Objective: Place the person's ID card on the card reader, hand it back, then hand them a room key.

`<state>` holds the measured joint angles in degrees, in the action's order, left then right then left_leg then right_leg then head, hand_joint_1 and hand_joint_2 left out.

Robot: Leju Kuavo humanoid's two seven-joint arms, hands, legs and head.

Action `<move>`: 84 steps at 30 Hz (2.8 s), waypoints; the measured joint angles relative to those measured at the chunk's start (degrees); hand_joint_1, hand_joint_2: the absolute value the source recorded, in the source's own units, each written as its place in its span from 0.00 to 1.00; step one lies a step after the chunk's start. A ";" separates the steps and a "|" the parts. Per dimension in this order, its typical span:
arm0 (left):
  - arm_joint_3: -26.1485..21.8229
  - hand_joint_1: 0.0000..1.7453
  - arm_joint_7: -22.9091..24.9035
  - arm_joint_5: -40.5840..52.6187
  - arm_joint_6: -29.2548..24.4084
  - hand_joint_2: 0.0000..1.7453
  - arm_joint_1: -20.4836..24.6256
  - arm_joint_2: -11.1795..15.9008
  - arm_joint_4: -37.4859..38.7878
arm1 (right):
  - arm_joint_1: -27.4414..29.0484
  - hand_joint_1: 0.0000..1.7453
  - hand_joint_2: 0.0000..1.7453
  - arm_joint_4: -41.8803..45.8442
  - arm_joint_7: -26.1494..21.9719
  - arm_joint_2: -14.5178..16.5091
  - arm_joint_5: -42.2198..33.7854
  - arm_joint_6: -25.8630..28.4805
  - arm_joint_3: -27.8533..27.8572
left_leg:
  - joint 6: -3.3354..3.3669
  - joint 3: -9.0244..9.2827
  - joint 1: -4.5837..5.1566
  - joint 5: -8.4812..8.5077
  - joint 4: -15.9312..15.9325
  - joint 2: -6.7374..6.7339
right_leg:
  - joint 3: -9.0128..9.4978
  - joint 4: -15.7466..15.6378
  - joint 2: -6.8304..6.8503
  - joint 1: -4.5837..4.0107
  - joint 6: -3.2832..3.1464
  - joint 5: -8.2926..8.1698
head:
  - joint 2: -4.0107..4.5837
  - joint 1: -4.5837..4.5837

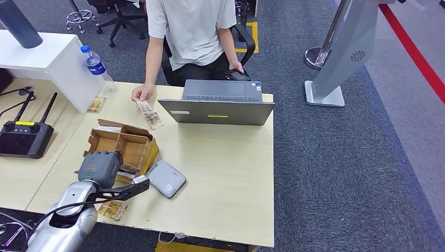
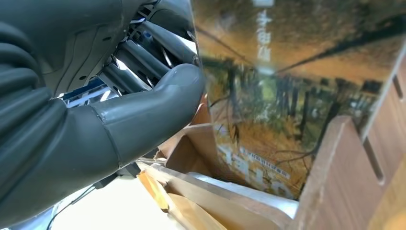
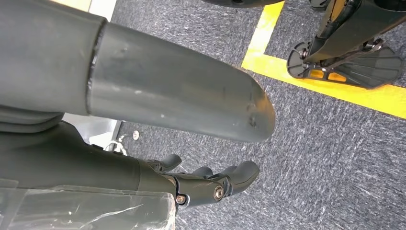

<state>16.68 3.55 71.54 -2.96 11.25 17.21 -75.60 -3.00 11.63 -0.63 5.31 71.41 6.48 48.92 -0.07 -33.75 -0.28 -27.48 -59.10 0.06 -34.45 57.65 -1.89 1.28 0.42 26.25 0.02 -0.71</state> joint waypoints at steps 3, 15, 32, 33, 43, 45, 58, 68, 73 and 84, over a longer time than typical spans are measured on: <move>0.00 1.00 -0.53 0.31 -2.57 1.00 -0.06 -0.08 0.02 | 0.00 0.00 0.00 0.00 -0.08 0.00 0.08 0.09 0.00 | 0.00 0.00 0.00 0.00 0.00 0.00 | 0.00 0.00 0.00 0.00 0.00 0.00 | 0.00 0.01; 0.00 1.00 -2.68 -0.81 -7.15 1.00 -0.95 0.12 -8.16 | 0.02 0.00 0.00 0.00 -0.26 0.00 0.09 0.49 0.19 | 0.00 -0.01 0.00 0.00 0.00 0.00 | 0.00 0.00 0.00 0.00 0.00 0.00 | 0.00 -0.01; 0.03 0.00 -3.43 -2.70 -4.67 1.00 -1.48 0.96 -14.25 | 0.02 0.00 0.00 0.00 -0.42 0.00 0.21 0.56 0.50 | 0.00 -0.01 0.00 0.00 0.00 0.00 | 0.00 0.00 0.00 0.00 0.00 0.00 | 0.00 -0.01; 0.09 0.00 -3.26 -2.73 -3.78 1.00 -1.56 1.11 -14.45 | 0.02 0.00 0.00 0.00 -0.42 0.00 0.30 0.58 0.55 | 0.00 -0.01 0.00 0.00 0.00 0.00 | 0.00 0.00 0.00 0.00 0.00 0.00 | 0.00 0.00; 0.63 0.00 -2.75 -3.25 -2.12 1.00 -2.83 2.35 -14.98 | 0.02 0.00 0.00 0.00 -0.42 0.00 0.75 0.75 1.09 | 0.00 -0.01 0.00 0.00 0.00 0.00 | -0.01 0.00 0.00 0.00 0.00 0.00 | 0.00 -0.01; 0.67 0.00 -2.93 -3.52 -2.34 1.00 -3.41 2.39 -15.47 | 0.02 0.00 0.00 0.00 -0.42 0.00 0.76 0.82 1.30 | 0.00 -0.01 0.00 0.00 0.00 0.00 | -0.01 0.00 0.00 0.00 0.00 0.00 | 0.00 0.00; 2.68 0.00 -1.61 2.76 -7.70 1.00 -7.14 2.46 -18.66 | 0.02 0.00 0.00 0.00 -0.42 0.00 0.78 1.53 2.10 | 0.00 -0.01 0.00 -0.01 0.00 0.00 | -0.01 0.00 0.00 0.00 0.00 0.01 | 0.00 0.00; 3.02 0.00 0.15 2.32 -7.86 1.00 -9.11 1.67 -19.87 | 0.01 0.00 0.00 0.00 -0.41 0.02 1.04 1.74 2.85 | 0.00 -0.01 0.00 -0.01 0.00 0.01 | -0.01 0.00 0.01 0.00 0.00 0.01 | 0.00 -0.01; 3.01 0.00 1.13 2.41 -6.64 1.00 -9.17 1.32 -19.65 | 0.01 0.00 0.00 0.00 -0.23 0.02 1.19 1.76 3.08 | 0.00 -0.02 0.00 -0.01 0.00 0.01 | -0.01 0.00 0.01 0.00 0.00 0.01 | 0.00 -0.01; 1.81 0.00 4.71 5.05 -4.92 1.00 -8.74 0.47 -16.37 | 0.00 0.00 0.00 0.00 -0.04 0.02 2.14 1.78 3.13 | 0.00 -0.01 0.00 -0.01 0.00 0.01 | -0.01 0.00 0.01 0.00 0.00 0.01 | 0.00 -0.01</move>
<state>18.49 8.26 76.59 -7.87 2.51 17.68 -91.97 -3.00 11.63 -0.68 5.33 73.55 8.26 52.04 -0.07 -33.77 -0.28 -27.48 -59.10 0.07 -34.46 57.65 -1.88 1.28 0.42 26.26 0.02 -0.71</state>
